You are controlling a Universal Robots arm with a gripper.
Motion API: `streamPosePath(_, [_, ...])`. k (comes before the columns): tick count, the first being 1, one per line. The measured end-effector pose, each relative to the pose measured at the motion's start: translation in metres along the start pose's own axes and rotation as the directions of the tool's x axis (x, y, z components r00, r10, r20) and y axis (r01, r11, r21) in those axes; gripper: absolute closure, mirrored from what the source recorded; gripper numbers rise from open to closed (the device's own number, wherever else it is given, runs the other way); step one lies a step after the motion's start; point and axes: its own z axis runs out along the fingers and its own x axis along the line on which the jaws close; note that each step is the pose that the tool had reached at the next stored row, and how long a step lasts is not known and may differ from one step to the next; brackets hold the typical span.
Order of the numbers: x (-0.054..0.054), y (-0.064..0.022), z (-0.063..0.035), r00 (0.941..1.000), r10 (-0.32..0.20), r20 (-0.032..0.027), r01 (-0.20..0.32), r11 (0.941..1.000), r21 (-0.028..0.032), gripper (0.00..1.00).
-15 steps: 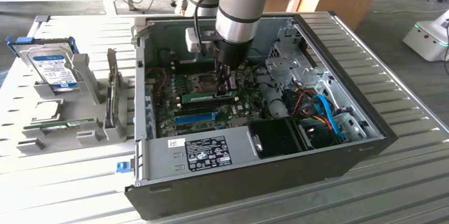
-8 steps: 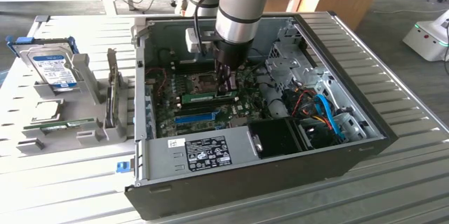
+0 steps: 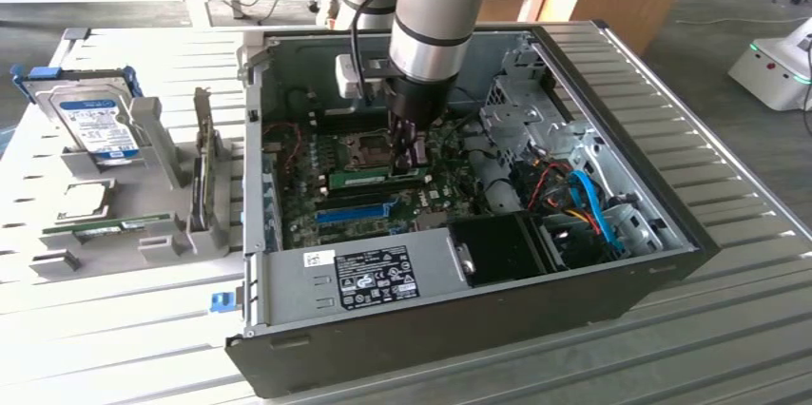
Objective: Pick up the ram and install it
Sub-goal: 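Insert the ram into the slot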
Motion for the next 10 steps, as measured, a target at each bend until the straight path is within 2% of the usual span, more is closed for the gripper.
streamPosePath(10, [0.0000,-0.0001,0.0006,1.0000,0.009,0.0005,-0.009,1.0000,0.0005,0.88])
